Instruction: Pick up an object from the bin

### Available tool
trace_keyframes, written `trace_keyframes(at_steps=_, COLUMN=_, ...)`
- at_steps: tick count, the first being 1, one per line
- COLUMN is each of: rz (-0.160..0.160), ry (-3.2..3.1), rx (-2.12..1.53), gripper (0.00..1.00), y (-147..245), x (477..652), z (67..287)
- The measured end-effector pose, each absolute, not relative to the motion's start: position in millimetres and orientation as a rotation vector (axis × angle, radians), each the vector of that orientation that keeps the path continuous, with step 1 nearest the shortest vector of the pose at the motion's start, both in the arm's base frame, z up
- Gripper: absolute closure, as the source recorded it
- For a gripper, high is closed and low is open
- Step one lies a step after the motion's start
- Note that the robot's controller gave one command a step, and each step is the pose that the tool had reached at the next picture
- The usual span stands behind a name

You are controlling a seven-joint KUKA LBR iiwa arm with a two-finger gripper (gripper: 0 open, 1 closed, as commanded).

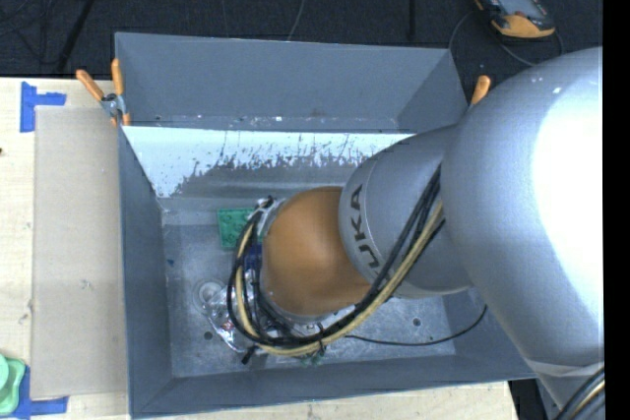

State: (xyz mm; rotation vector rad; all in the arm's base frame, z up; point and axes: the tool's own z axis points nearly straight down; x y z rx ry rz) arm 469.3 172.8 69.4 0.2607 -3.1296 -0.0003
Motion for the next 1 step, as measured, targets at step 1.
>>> trace_keyframes(at_steps=1, rz=-0.002, ry=-3.129, rx=0.290, gripper=1.00, y=193.7, x=494.3, z=69.6)
